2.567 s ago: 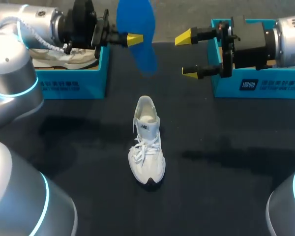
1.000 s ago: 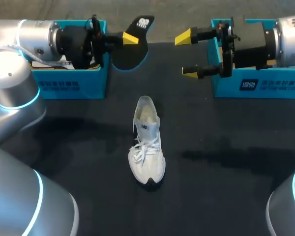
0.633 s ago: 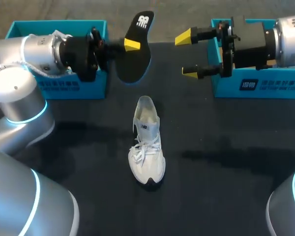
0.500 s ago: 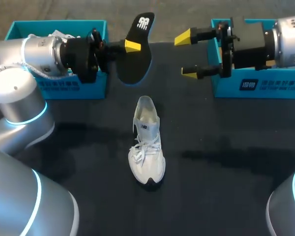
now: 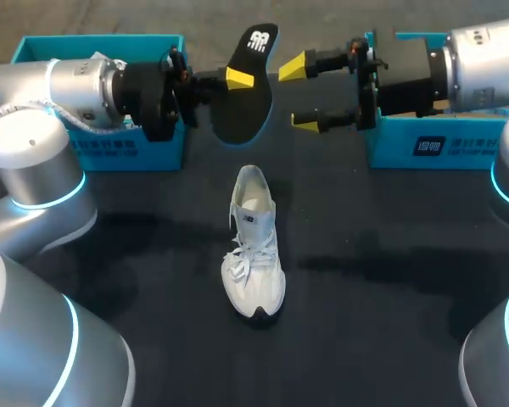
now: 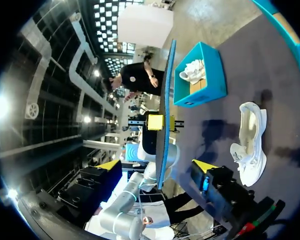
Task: Take the shoe out of the shoebox, open the shoe tongue, remove and reinsert the insole, then place the shoe into the shoebox
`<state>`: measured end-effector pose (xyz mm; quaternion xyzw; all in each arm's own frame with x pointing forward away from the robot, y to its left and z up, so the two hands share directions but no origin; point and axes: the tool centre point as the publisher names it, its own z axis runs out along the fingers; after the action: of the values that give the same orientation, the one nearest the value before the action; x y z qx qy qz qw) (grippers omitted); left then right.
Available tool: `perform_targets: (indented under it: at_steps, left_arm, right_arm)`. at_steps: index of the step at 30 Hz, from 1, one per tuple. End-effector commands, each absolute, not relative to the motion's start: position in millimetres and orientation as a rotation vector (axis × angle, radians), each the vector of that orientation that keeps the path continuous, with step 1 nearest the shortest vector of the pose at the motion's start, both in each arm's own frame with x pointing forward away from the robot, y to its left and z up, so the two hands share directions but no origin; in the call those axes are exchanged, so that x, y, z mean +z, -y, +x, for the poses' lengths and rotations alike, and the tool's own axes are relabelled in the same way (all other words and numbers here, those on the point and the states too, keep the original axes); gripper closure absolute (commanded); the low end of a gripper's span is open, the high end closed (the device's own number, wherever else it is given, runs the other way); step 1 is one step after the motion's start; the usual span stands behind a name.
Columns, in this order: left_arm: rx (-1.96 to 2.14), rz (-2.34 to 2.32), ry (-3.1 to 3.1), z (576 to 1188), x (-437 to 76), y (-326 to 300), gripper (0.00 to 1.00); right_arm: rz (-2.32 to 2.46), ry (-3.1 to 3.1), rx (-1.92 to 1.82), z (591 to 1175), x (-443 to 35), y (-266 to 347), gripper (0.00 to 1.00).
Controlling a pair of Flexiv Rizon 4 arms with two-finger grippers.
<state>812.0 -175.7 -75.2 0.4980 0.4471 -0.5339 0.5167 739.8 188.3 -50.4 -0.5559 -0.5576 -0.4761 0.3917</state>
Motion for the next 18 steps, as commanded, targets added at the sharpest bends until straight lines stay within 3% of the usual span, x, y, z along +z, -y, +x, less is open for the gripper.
perform_targets:
  at_steps: [1, 2, 3, 5, 18]
  left_arm:
    - [-1.288, 1.204, -1.07, 814, -74, 183, 1.0]
    - [-1.289, 1.206, -1.07, 814, -74, 184, 1.0]
    - [-1.291, 1.205, -1.069, 813, -74, 185, 1.0]
    - [-1.295, 1.205, -1.068, 813, -74, 186, 1.0]
    - [-1.313, 1.198, -1.04, 811, -70, 193, 1.0]
  right_arm:
    - [-1.411, 1.432, -1.183, 754, -51, -210, 0.39]
    - [-1.411, 1.433, -1.177, 755, -51, -211, 0.39]
    - [-1.412, 1.433, -1.174, 755, -52, -213, 0.47]
    - [-1.415, 1.432, -1.164, 756, -53, -215, 0.53]
    - [-1.43, 1.423, -1.118, 757, -63, -225, 0.55]
